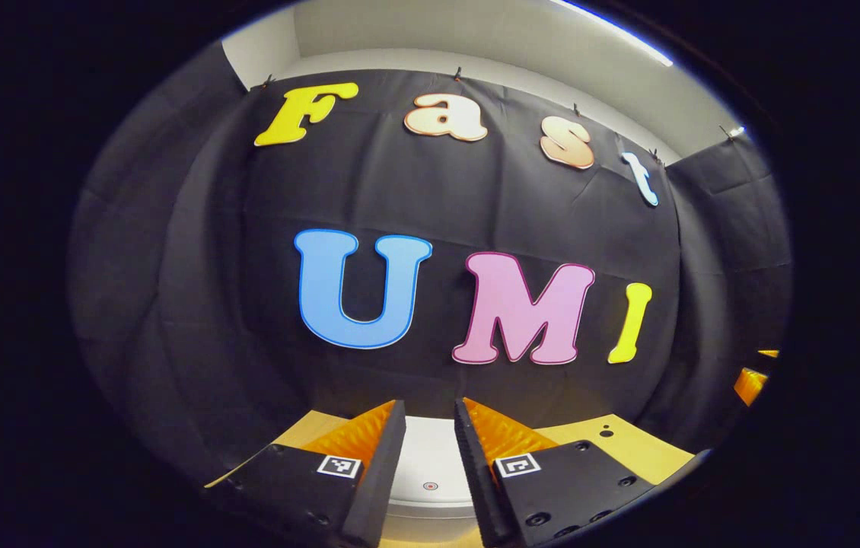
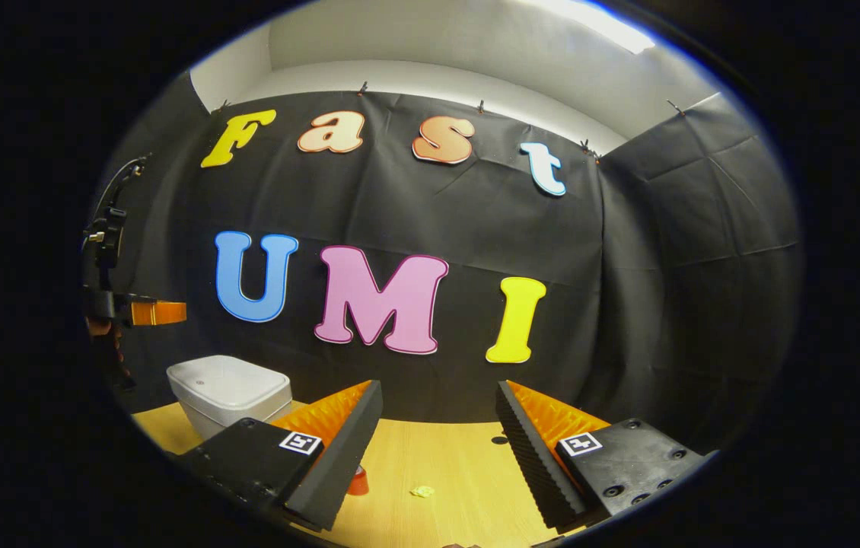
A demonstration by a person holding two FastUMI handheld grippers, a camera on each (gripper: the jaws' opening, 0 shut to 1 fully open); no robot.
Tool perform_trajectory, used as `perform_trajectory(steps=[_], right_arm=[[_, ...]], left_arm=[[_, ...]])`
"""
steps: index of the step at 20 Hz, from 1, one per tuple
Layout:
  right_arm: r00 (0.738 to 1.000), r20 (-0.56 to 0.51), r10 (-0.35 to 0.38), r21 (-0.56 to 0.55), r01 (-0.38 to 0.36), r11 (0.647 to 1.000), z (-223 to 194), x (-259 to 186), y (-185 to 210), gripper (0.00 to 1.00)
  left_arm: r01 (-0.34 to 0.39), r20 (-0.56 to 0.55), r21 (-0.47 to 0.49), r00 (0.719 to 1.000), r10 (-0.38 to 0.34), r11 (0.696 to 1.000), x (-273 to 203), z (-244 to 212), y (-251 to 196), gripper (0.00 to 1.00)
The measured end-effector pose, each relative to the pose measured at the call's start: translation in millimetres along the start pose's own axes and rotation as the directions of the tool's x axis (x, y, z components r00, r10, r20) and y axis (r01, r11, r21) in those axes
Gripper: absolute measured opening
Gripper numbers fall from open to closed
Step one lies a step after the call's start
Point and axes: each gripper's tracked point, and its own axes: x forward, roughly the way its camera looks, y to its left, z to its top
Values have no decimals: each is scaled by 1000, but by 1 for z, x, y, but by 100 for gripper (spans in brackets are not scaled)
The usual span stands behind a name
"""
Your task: Press the lid of the desktop garbage bin to open it, pick up the crumpled paper on the desktop and throw it into the bin, then pick up the pop can on the desktop and drop it into the bin, and finally close the garbage bin lid.
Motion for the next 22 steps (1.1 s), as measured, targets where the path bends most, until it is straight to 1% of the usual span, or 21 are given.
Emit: perform_trajectory(steps=[2, 3, 4, 6, 9, 13, 15, 18, 20, 22], right_arm=[[999, -25, -20, -6, 20, 1000, -16, -3, -11, 97], [999, -46, -27, -6, 27, 1000, -24, -4, -14, 97], [997, -66, -29, 3, 30, 1000, -30, -6, -16, 97], [995, -94, -34, 21, 36, 999, -39, -9, -21, 97], [994, -96, -46, 18, 48, 999, -41, -10, -28, 97], [995, -94, -45, 26, 48, 999, -41, -9, -28, 97], [994, -98, -41, 28, 44, 999, -43, -9, -27, 97], [994, -99, -37, 40, 41, 998, -42, -7, -27, 97], [995, -94, -37, 40, 41, 998, -41, -7, -27, 97], [995, -100, -26, 40, 31, 999, -43, -7, -24, 97]], left_arm=[[-15, -49, 10, 999, 16, 1000, 19, -17, 7, 36], [-37, -77, 10, 996, 38, 999, 26, -27, 12, 24], [-56, -97, 8, 994, 56, 998, 30, -33, 17, 9], [-48, -142, -9, 989, 46, 999, 36, -50, 13, 7], [-8, -208, -3, 978, 8, 1000, 38, -73, 3, 6], [26, -231, 22, 973, -20, 999, 34, -87, -9, 6], [44, -258, 28, 966, -35, 999, 30, -99, -14, 5], [54, -299, 24, 953, -44, 998, 26, -118, -16, 6], [65, -279, 48, 959, -49, 997, 27, -117, -17, 6], [79, -296, 106, 954, -45, 991, 26, -126, -17, 6]])
